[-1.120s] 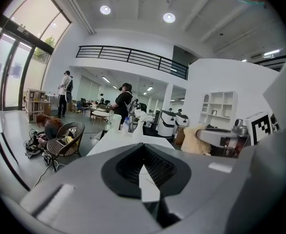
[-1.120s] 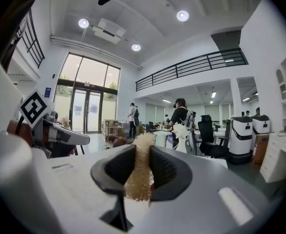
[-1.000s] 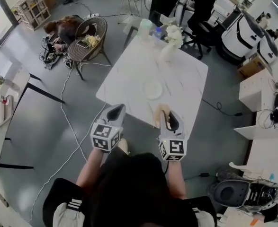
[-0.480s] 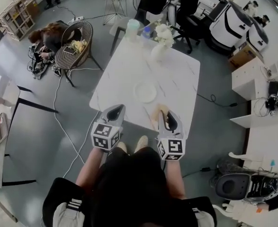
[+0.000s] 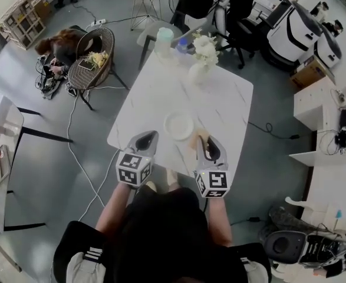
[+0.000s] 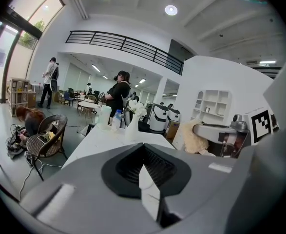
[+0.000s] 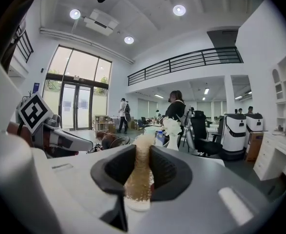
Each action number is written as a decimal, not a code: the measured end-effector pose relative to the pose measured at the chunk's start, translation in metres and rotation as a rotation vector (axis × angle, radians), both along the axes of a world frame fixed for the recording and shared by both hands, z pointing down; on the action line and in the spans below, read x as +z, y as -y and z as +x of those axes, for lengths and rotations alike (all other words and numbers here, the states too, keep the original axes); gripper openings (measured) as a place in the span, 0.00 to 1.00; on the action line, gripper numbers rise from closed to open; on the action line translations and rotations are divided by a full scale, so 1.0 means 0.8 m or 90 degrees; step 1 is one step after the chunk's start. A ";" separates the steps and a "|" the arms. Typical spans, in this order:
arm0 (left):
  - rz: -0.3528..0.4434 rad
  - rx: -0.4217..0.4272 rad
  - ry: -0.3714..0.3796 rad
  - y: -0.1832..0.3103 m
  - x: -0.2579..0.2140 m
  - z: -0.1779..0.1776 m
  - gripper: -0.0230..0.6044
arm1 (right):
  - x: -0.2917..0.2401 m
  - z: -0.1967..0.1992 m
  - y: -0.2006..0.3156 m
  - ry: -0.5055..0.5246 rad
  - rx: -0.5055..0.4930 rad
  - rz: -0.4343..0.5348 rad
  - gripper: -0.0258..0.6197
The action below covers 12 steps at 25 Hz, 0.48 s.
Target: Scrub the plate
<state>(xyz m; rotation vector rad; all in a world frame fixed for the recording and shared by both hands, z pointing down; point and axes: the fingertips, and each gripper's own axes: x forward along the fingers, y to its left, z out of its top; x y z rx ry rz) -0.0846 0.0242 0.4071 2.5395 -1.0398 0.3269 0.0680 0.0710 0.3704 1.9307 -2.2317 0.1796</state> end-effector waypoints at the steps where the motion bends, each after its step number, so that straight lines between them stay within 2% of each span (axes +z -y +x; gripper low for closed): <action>1: -0.003 -0.003 0.002 0.008 0.002 0.005 0.05 | 0.001 0.005 0.011 0.000 -0.004 -0.002 0.18; 6: -0.022 -0.015 0.003 0.038 0.015 0.021 0.05 | 0.019 0.021 0.054 0.010 -0.024 -0.025 0.18; 12: -0.068 -0.030 0.007 0.072 0.055 0.036 0.05 | 0.058 0.024 0.100 0.014 -0.058 -0.070 0.18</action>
